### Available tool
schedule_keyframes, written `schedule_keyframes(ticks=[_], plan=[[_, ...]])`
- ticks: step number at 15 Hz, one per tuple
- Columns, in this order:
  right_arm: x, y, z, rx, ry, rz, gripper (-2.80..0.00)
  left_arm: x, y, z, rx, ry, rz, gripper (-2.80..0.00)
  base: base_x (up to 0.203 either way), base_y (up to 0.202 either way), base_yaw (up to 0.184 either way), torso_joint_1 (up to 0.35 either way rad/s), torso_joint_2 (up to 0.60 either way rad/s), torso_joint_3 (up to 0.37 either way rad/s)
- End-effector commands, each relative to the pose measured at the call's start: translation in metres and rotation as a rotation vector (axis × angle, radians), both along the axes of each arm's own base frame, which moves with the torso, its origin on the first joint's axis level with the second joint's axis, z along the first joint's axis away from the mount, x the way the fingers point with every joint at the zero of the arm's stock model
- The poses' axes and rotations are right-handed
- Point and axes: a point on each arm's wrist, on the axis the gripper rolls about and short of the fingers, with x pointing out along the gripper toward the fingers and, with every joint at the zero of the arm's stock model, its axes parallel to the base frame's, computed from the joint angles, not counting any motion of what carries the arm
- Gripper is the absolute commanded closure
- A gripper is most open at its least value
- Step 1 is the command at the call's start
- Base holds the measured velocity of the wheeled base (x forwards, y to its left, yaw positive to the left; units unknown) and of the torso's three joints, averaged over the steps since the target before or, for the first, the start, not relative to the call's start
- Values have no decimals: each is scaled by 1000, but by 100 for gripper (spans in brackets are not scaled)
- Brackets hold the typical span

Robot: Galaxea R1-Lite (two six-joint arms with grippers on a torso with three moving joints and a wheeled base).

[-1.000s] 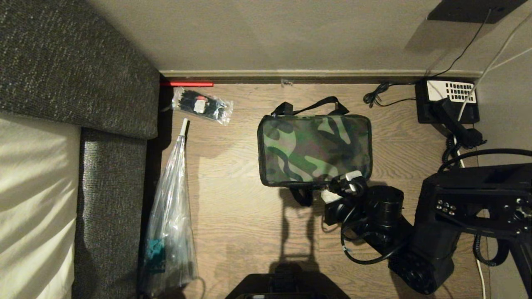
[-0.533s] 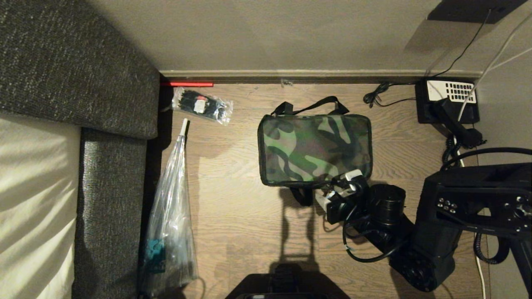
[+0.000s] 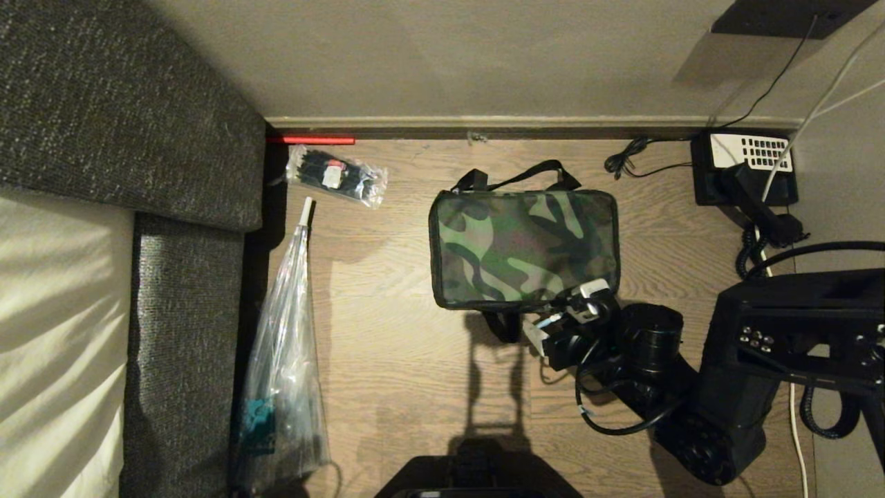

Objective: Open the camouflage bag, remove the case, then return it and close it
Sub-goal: Open the top of the storage box

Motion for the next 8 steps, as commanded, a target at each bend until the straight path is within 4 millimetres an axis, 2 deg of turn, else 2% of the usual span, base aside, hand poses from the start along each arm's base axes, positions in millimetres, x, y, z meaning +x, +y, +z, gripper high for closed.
schedule_keyframes(ticks=[1, 6, 8], plan=[[-6, -4, 8, 2, -12, 0, -280, 3, 0, -11, 0, 41, 0, 0, 0, 0, 0, 0, 0, 0], [-12, -7, 11, -3, -1, -2, -280, 3, 0, -11, 0, 40, 1, 0, 0, 0, 0, 0, 0, 0], [-10, -5, 3, -5, 23, -2, -280, 3, 0, -11, 0, 41, 0, 0, 0, 0, 0, 0, 0, 0]])
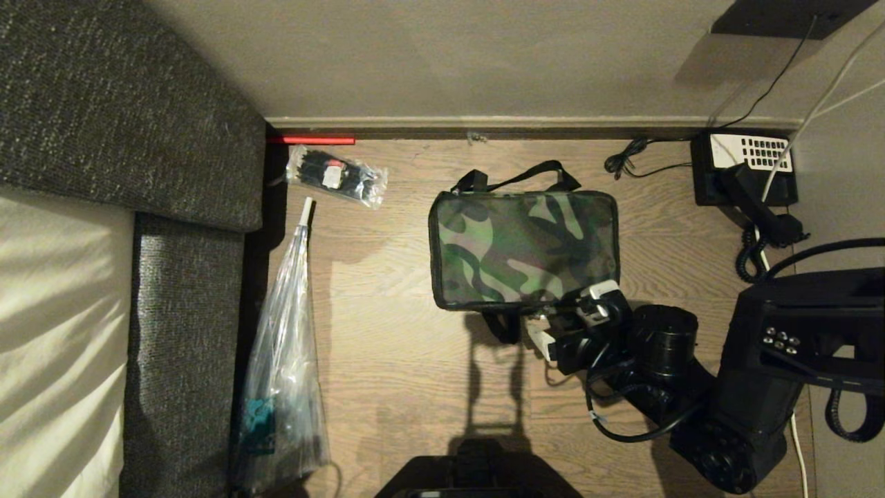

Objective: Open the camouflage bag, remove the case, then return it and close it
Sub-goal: Open the top of the storage box

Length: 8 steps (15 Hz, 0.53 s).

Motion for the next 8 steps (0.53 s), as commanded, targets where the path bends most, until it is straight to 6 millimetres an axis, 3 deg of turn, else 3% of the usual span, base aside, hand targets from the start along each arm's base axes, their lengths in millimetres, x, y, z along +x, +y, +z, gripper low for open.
schedule_keyframes(ticks=[1, 8], plan=[[3, 1, -7, -2, 6, 0, -280, 3, 0, -11, 0, 41, 0, 0, 0, 0, 0, 0, 0, 0], [14, 8, -21, 22, 15, -2, -280, 3, 0, -11, 0, 39, 0, 0, 0, 0, 0, 0, 0, 0]])
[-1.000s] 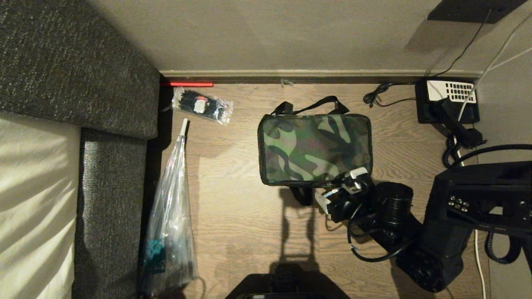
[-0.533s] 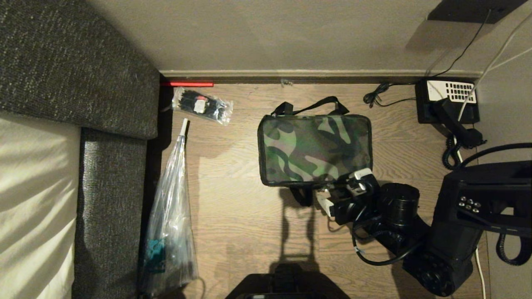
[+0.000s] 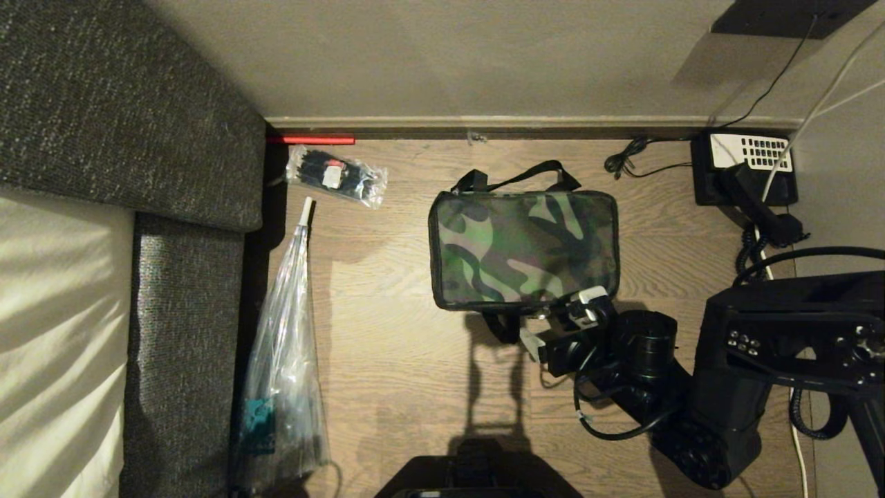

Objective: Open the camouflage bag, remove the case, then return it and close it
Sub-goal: Open the top of the storage box

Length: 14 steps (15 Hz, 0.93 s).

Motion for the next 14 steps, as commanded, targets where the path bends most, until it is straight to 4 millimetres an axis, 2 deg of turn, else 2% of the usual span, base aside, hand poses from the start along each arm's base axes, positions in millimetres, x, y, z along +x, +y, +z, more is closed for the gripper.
schedule_keyframes(ticks=[1, 6, 11, 12, 14], plan=[[5, 3, -1, 7, -17, -1, -280, 3, 0, -11, 0, 40, -1, 0, 0, 0, 0, 0, 0, 0], [10, 5, -11, 5, -3, -2, -280, 3, 0, -11, 0, 41, 1, 0, 0, 0, 0, 0, 0, 0], [15, 7, -10, 44, -7, -9, -280, 3, 0, -11, 0, 40, 0, 0, 0, 0, 0, 0, 0, 0], [15, 7, -9, 50, -8, -10, -280, 3, 0, -11, 0, 41, -1, 0, 0, 0, 0, 0, 0, 0], [10, 6, 6, 71, -30, -3, -280, 3, 0, -11, 0, 39, 0, 0, 0, 0, 0, 0, 0, 0]])
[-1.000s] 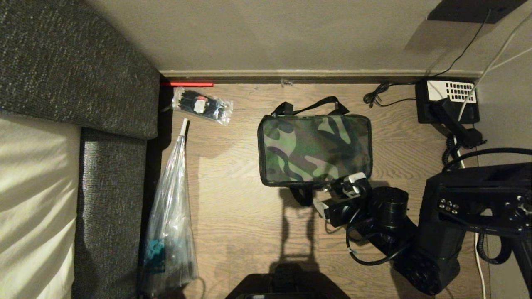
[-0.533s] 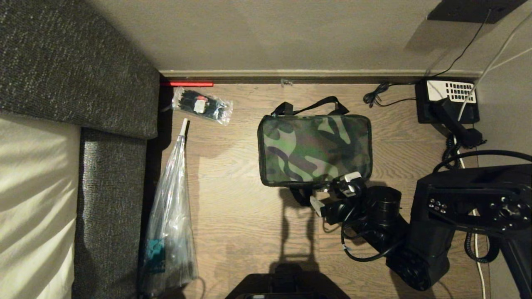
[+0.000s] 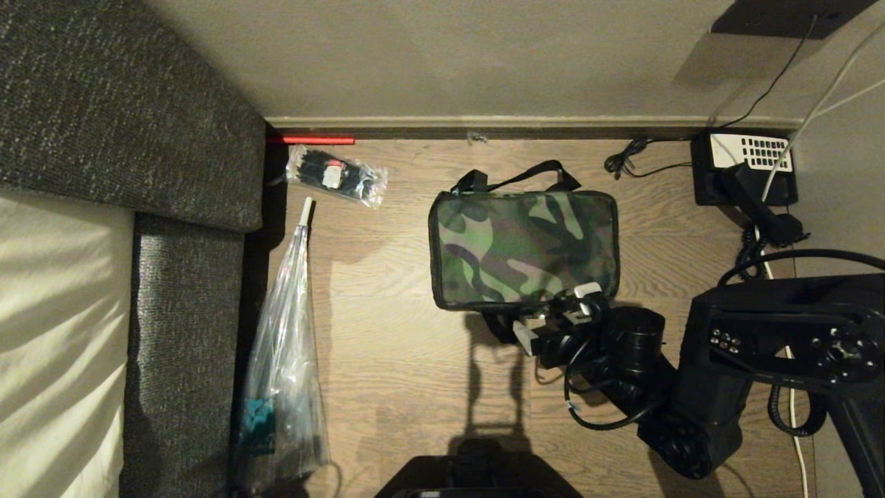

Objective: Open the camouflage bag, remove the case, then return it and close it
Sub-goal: Open the top of the storage box

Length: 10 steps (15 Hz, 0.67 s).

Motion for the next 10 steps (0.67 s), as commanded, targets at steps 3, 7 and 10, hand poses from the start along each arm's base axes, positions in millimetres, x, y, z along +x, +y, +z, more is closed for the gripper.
schedule_keyframes(ticks=[3, 7, 10], plan=[[-12, 0, 5, -4, 10, 16, -280, 3, 0, -11, 0, 39, -1, 0, 0, 0, 0, 0, 0, 0], [-18, 11, -5, 44, 61, 35, -280, 3, 0, -11, 0, 40, -1, 0, 0, 0, 0, 0, 0, 0], [-13, 14, -17, 26, 71, 31, -280, 3, 0, -11, 0, 40, -1, 0, 0, 0, 0, 0, 0, 0]])
